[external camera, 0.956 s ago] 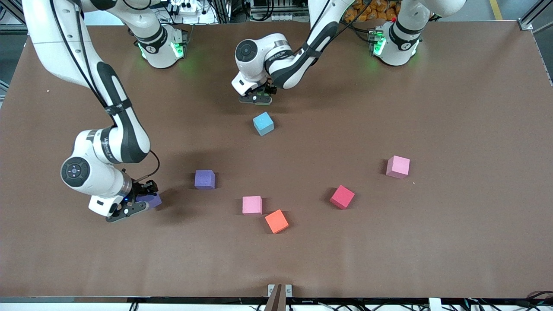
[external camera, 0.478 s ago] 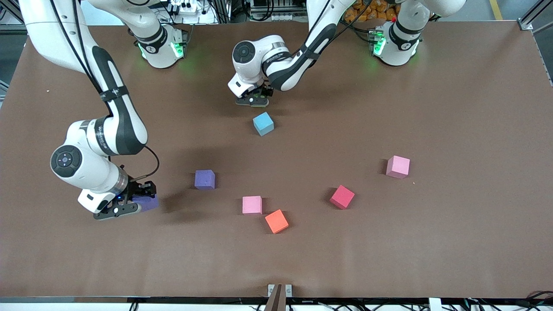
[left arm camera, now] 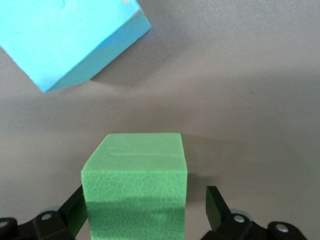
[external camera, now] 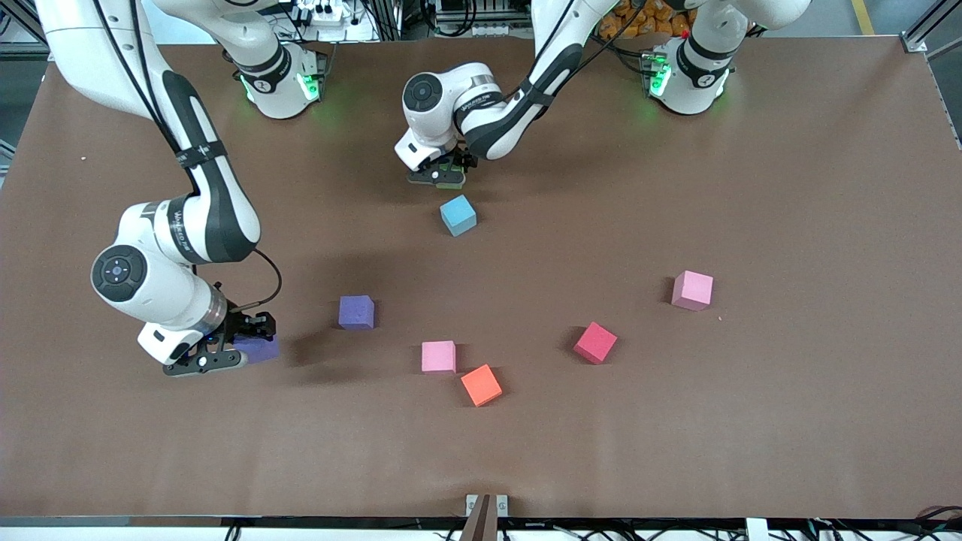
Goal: Arrange blocks into number 1
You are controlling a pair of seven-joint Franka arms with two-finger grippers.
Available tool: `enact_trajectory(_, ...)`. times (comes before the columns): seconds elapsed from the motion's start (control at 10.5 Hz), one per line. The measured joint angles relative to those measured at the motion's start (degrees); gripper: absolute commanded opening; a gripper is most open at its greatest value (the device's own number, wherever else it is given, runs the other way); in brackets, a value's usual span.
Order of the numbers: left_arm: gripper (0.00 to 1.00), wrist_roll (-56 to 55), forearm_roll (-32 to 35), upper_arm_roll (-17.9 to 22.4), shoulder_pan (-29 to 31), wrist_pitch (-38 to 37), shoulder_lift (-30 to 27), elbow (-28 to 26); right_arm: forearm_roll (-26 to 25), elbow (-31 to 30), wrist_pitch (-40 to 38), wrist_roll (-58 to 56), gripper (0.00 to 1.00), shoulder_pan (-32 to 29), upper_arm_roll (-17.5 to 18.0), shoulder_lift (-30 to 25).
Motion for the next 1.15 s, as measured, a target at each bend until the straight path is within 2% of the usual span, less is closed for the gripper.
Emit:
enact_trajectory(0.29, 1.0, -0.31, 0.0, 0.05, 0.45, -4.76, -1.58, 1.13, 0.0, -0.34, 0.0, 0.25, 0.63, 0.03, 0.0, -0.16)
enact_trajectory(0.57, 1.0, -1.25, 0.0, 0.32, 3.56, -11.52, -6.65, 1.62, 0.0, -0.86, 0.0, 0.45, 0.63, 0.16, -0.01, -0.37)
enact_trajectory(0.86, 1.0, -4.3, 0.01, 0.64, 9.96, -15.04, -10.18, 1.66, 0.0, -1.39, 0.02, 0.58, 0.63, 0.64, -0.03, -0.68)
enact_trajectory(1.15, 1.0, -4.75, 0.4, 0.83, 19.79, -16.7, -15.33, 1.81, 0.0, -2.63, 0.04, 3.51, 0.63, 2.16, -0.07, -1.79)
